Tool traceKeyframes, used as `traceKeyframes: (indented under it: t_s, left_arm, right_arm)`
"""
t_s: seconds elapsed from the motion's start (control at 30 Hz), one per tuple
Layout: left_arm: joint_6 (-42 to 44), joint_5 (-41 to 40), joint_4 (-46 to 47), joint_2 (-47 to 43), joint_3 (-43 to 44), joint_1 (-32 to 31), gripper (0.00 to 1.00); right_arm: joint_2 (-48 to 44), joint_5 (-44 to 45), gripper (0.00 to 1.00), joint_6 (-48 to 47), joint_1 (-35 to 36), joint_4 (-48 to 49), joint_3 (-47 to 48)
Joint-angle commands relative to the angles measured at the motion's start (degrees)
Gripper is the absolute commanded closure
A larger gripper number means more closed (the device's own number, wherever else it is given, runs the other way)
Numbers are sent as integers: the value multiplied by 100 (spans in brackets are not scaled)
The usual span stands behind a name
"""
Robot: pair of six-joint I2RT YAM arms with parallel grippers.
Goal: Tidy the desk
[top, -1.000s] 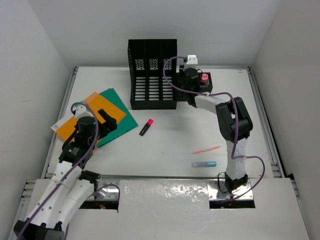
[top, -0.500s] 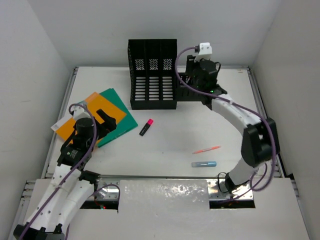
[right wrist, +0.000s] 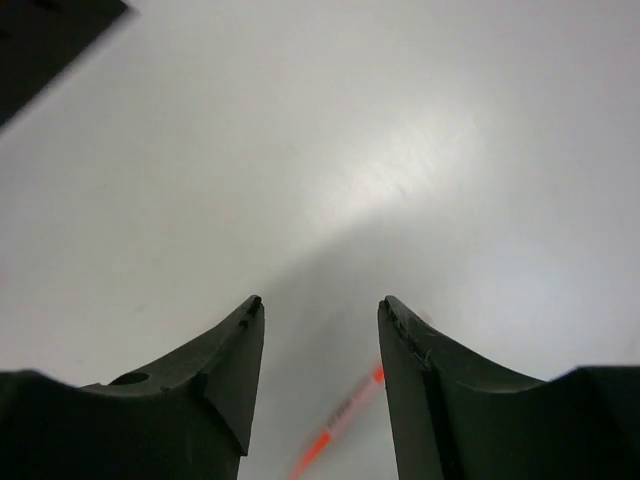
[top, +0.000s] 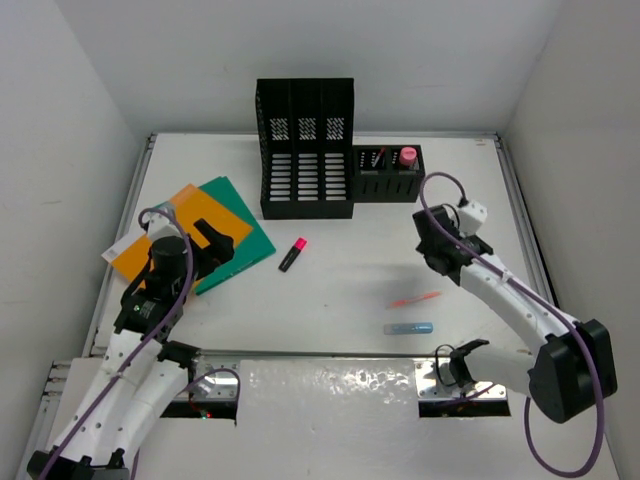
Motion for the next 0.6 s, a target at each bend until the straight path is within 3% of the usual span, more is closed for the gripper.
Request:
traceKeyframes:
  t_s: [0.0, 0.07, 0.23, 0.57]
  left_arm:
    - [92, 235, 271, 97, -27, -26, 2]
    - [127, 341, 280, 167, -18, -26, 2]
    - [154, 446, 315, 203, -36, -26, 2]
    - [180, 429, 297, 89, -18, -26, 2]
  right_arm:
    - [-170, -69, 52, 3102, 46, -2197, -59]
    - [-188, -123, 53, 3822, 64, -2735, -112]
    - [-171, -430, 53, 4554, 72, -2815, -358]
    - [559, -923, 56, 4715, 72, -1928, -815]
